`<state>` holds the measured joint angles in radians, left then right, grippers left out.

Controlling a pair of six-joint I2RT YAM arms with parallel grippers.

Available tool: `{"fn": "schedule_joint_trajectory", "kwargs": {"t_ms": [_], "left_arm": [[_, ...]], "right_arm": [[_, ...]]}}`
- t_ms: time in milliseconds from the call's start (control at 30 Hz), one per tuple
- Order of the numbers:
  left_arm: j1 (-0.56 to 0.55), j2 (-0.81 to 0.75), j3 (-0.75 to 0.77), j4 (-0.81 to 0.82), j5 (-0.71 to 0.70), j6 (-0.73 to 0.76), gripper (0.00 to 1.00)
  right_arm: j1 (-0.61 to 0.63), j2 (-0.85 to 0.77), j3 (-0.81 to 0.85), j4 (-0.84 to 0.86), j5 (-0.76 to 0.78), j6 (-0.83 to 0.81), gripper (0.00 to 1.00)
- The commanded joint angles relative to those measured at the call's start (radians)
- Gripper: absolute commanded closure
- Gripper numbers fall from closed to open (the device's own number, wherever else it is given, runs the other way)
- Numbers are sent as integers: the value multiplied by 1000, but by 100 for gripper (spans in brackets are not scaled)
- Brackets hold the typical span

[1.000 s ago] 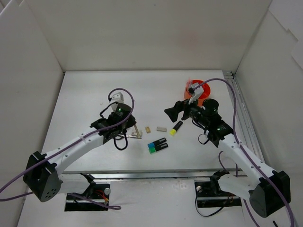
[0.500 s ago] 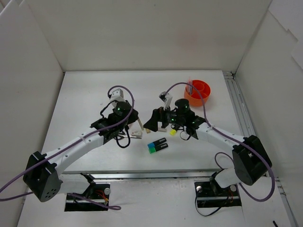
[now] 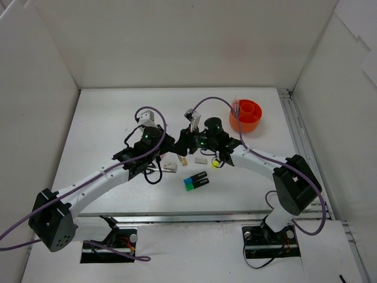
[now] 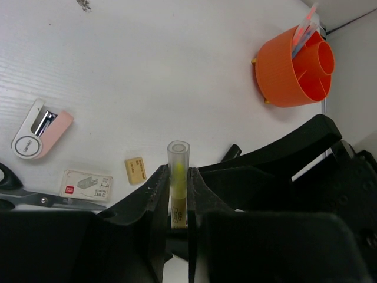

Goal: Sort the stationery into containers
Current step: Place the pen in the storage box.

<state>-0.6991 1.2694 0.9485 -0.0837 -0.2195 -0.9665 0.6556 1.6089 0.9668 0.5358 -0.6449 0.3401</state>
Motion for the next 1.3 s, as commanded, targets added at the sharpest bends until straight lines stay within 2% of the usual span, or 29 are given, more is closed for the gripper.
{"fn": "schedule_joint_trajectory", "kwargs": {"t_ms": [0, 33, 100, 167, 200, 233, 300, 333, 400, 433, 500, 567, 600, 767, 867, 900, 1033, 1267], "left_arm": [[-7, -31, 9, 73, 48, -9, 100], [-7, -38, 9, 76, 49, -6, 100], [-7, -42, 6, 76, 58, 6, 100], [-7, -47, 3, 76, 66, 17, 100], [-7, -51, 3, 76, 72, 23, 100], [-7, -53, 9, 76, 72, 28, 97], [-7, -53, 18, 67, 69, 34, 79], [-7, -56, 25, 64, 68, 47, 56], [-7, -64, 27, 53, 65, 63, 42], [3, -74, 29, 53, 69, 75, 28], [22, -84, 27, 45, 83, 81, 16], [61, -108, 22, 36, 100, 86, 8], [73, -116, 21, 16, 101, 91, 0], [177, -169, 0, -93, 97, 112, 0], [226, -194, -46, -128, 112, 111, 0], [254, -206, -62, -126, 129, 115, 1], [300, -222, -128, -122, 141, 101, 1], [319, -159, -113, -166, 128, 109, 1]], "right_arm": [[6, 2, 78, 113, -27, 2, 61], [6, 2, 81, 113, -27, 0, 70], [7, -1, 79, 112, -24, -4, 79], [4, -7, 79, 113, -16, -16, 94], [3, -13, 78, 112, 0, -22, 100], [3, -23, 76, 112, 11, -29, 100], [-4, -33, 72, 110, 40, -49, 100], [-17, -41, 69, 110, 48, -59, 100], [-45, -46, 61, 113, 63, -75, 100], [-71, -40, 64, 110, 79, -81, 100], [-106, -38, 64, 113, 79, -90, 100], [-155, -43, 75, 112, 60, -122, 100], [-177, -52, 75, 113, 62, -136, 100], [-298, -98, 87, 110, 123, -315, 100], [-359, -87, 114, 115, 198, -472, 100], [-372, -78, 125, 125, 270, -519, 100], [-430, 23, 220, 177, 301, -570, 100], [-464, 157, 260, 268, 317, -697, 100]]}}
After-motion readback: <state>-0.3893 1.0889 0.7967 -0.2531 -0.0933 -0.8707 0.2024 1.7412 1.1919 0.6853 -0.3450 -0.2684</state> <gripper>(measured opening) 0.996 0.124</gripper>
